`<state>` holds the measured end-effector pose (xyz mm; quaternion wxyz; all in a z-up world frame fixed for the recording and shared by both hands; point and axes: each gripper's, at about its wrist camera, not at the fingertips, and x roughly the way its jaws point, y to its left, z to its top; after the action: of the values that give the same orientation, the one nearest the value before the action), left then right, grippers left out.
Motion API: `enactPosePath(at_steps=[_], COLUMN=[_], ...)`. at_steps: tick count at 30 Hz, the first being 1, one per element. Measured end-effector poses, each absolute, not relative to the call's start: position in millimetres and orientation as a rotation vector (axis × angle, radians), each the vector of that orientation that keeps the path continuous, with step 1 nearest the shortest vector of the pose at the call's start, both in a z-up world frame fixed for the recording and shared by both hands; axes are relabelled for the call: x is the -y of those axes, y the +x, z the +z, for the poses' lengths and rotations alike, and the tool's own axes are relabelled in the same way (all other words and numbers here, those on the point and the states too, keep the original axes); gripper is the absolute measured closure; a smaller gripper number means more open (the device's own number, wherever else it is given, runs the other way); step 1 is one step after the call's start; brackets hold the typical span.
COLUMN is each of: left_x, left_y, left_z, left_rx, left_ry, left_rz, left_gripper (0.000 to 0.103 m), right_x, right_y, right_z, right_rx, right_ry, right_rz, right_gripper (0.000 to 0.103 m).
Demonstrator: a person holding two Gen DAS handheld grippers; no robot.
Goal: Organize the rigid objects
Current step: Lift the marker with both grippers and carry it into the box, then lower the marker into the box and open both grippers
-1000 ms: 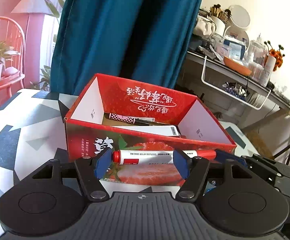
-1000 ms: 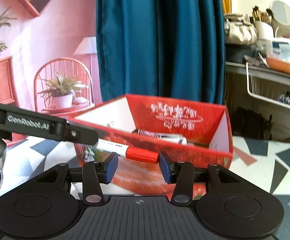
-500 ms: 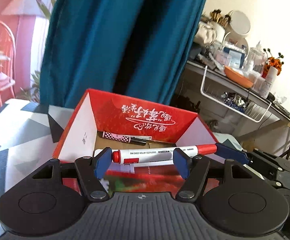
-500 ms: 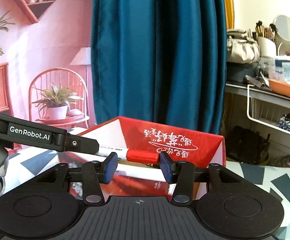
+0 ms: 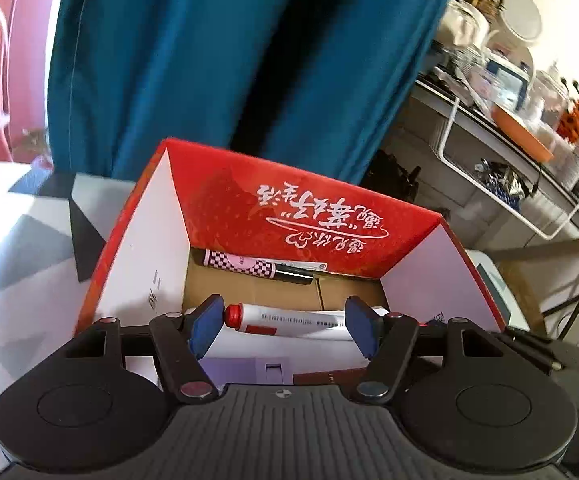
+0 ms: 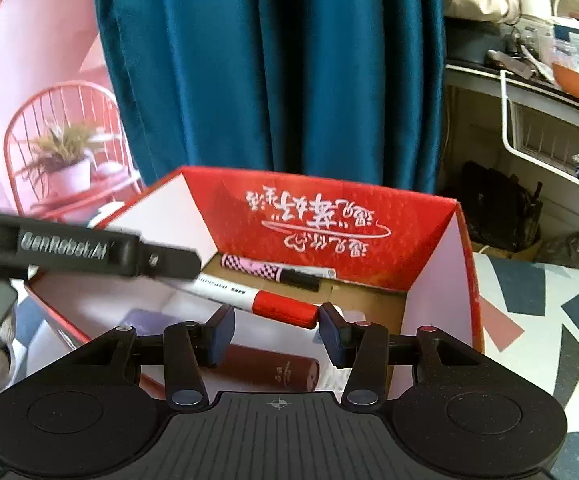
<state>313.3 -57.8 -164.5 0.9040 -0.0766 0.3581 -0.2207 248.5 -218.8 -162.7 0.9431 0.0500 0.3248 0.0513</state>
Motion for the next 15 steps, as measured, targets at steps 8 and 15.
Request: enactPosePath(at_steps=[8, 15], left_x=[59.9, 46.0], left_y=[302.2, 274.7], left_z=[-153.4, -127.6], left_rx=[-0.666, -0.612], left_ry=[-0.108, -0.06], left_rz=[-0.446, -0.376], left_gripper=[0.028, 0.0], right_x=[224.6, 230.7], right_y=[241.3, 214.5], right_z=[-159.6, -134.5], right_rx=[-0.649, -0.58], right_ry=[0.122, 0.129], right_rz=[0.117, 0.098], right_gripper=[0.044, 0.007])
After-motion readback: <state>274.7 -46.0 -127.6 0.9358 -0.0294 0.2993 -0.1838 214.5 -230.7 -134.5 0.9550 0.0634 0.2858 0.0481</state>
